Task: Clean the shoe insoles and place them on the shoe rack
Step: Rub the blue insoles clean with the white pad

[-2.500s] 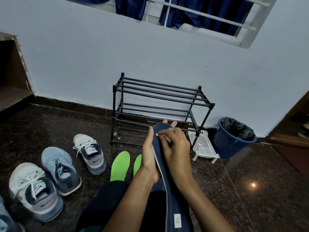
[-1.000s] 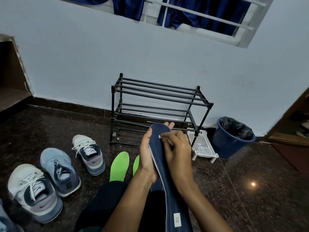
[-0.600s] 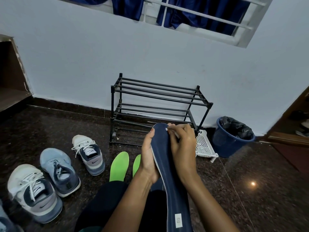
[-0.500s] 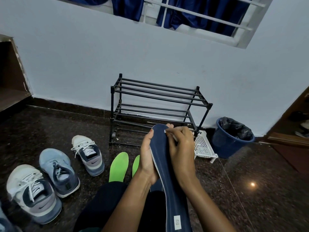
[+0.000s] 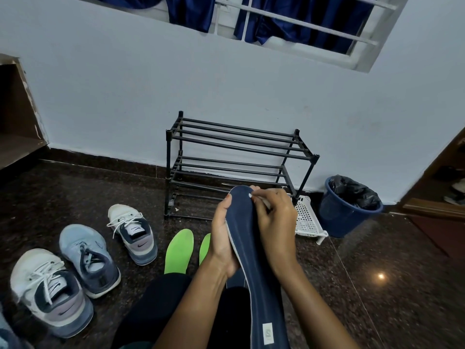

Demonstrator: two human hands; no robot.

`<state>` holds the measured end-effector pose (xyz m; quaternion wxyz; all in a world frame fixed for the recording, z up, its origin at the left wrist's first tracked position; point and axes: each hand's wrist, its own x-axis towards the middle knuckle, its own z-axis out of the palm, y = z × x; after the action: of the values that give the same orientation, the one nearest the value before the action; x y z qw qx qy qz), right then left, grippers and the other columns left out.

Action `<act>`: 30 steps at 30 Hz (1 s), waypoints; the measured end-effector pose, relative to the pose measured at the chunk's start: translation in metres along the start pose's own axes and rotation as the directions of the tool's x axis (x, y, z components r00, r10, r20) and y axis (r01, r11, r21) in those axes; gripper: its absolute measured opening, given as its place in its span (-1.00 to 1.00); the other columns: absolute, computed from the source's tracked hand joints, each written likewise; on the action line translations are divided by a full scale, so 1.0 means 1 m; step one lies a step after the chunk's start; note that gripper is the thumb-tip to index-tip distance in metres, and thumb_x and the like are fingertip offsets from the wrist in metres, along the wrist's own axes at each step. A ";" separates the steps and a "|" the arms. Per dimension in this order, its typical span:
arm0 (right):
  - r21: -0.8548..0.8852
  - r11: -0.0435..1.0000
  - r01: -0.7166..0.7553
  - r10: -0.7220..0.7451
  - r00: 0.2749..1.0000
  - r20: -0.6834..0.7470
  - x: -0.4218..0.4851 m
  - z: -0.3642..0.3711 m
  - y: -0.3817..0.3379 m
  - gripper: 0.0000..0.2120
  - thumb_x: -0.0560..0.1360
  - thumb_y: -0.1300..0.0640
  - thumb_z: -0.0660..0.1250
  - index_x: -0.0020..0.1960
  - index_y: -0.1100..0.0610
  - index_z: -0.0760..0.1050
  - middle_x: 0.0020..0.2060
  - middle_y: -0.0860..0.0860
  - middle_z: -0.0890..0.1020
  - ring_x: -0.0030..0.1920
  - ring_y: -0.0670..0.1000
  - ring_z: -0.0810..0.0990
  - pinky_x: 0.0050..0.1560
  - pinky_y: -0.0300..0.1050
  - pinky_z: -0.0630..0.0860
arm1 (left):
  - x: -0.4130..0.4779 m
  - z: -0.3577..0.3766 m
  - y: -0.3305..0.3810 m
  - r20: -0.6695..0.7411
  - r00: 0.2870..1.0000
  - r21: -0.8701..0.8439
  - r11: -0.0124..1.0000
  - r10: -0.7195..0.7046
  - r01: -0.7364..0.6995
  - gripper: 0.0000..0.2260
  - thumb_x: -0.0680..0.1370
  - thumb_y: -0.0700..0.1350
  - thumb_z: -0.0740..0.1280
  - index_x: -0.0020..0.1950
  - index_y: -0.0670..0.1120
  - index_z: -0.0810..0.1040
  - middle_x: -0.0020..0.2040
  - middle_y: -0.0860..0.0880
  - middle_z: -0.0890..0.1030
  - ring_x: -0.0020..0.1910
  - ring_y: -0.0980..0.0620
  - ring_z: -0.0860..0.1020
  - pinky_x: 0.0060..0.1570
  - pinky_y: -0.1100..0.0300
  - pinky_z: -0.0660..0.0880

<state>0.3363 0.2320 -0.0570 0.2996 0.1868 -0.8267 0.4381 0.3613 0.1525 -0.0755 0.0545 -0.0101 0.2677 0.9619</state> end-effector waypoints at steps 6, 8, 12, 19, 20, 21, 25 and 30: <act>-0.009 1.000 0.022 -0.021 0.999 0.025 -0.008 0.004 -0.003 -0.87 0.46 0.35 0.30 -0.08 0.20 0.59 -0.20 -0.01 0.52 -0.12 0.03 0.50 -0.07 -0.50 0.30 | 0.002 -0.001 0.001 0.007 1.000 -0.023 1.000 0.002 -0.002 -0.57 0.58 0.08 0.06 0.19 -0.15 0.56 -0.01 -0.07 0.69 -0.08 0.03 0.67 -0.10 0.23 0.60; -0.009 0.999 0.047 -0.047 0.998 0.035 -0.018 0.006 -0.006 -0.87 0.45 0.33 0.29 -0.09 0.20 0.59 -0.20 -0.04 0.50 -0.13 0.00 0.49 -0.06 -0.52 0.29 | 0.003 -0.003 0.001 -0.001 1.000 -0.022 1.000 0.016 -0.016 -0.57 0.60 0.07 0.01 0.20 -0.13 0.54 0.01 -0.05 0.68 -0.07 0.06 0.66 -0.08 0.25 0.59; -0.006 0.998 0.060 -0.060 0.997 0.051 -0.025 0.005 -0.008 -0.86 0.42 0.31 0.28 -0.11 0.19 0.60 -0.21 -0.04 0.52 -0.14 0.00 0.51 -0.06 -0.52 0.30 | 0.006 -0.006 0.000 -0.009 0.999 -0.037 0.999 0.032 -0.033 -0.51 0.59 0.08 0.01 0.08 -0.10 0.68 0.06 -0.06 0.67 -0.01 0.05 0.65 -0.03 0.24 0.58; 0.032 0.999 -0.011 0.011 1.000 -0.021 -0.008 -0.002 -0.005 -0.87 0.42 0.38 0.35 -0.11 0.20 0.59 -0.22 -0.06 0.56 -0.15 0.03 0.56 -0.08 -0.23 0.45 | 0.002 -0.002 -0.001 0.023 0.999 -0.046 0.998 0.031 -0.030 -0.53 0.59 0.06 0.01 0.20 -0.12 0.61 0.19 -0.09 0.62 0.10 0.01 0.63 0.08 0.17 0.54; 0.024 1.000 -0.002 0.002 1.000 -0.016 -0.010 0.000 -0.005 -0.87 0.42 0.37 0.34 -0.12 0.20 0.59 -0.22 -0.04 0.56 -0.15 0.04 0.56 -0.08 -0.27 0.44 | 0.003 -0.002 0.000 0.023 0.999 -0.045 0.998 0.037 -0.036 -0.54 0.59 0.06 0.00 0.25 -0.12 0.55 0.22 -0.08 0.61 0.12 0.01 0.62 0.09 0.17 0.54; 0.019 1.000 0.010 -0.009 1.000 -0.010 -0.013 0.002 -0.006 -0.87 0.42 0.35 0.32 -0.12 0.19 0.60 -0.21 -0.02 0.56 -0.15 0.04 0.55 -0.08 -0.33 0.41 | 0.003 -0.003 0.000 0.027 0.999 -0.037 0.999 0.041 -0.040 -0.54 0.59 0.05 -0.01 0.27 -0.11 0.52 0.23 -0.08 0.60 0.13 0.00 0.61 0.08 0.17 0.56; 0.013 0.999 0.048 -0.049 0.997 0.057 -0.027 0.010 -0.014 -0.85 0.41 0.26 0.28 -0.12 0.20 0.61 -0.20 0.03 0.57 -0.14 0.01 0.54 -0.05 -0.44 0.36 | 0.006 -0.007 -0.001 0.060 0.996 -0.027 0.998 0.067 -0.065 -0.53 0.59 0.09 -0.03 0.40 -0.03 0.41 0.34 -0.12 0.51 0.20 -0.08 0.53 0.29 0.00 0.42; 0.005 0.998 0.067 -0.067 0.994 0.084 -0.026 0.007 -0.014 -0.87 0.42 0.27 0.28 -0.13 0.20 0.61 -0.20 -0.01 0.54 -0.12 -0.01 0.52 -0.01 -0.44 0.34 | 0.007 -0.005 -0.002 0.058 0.994 -0.059 0.995 0.089 -0.086 -0.55 0.59 0.15 0.02 0.34 0.00 0.50 0.17 -0.19 0.60 0.00 -0.10 0.59 0.38 -0.19 0.29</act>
<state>0.3618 0.2198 -0.0687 0.2790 0.2328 -0.8313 0.4205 0.3549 0.1519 -0.0813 0.0201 0.0295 0.2390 0.9704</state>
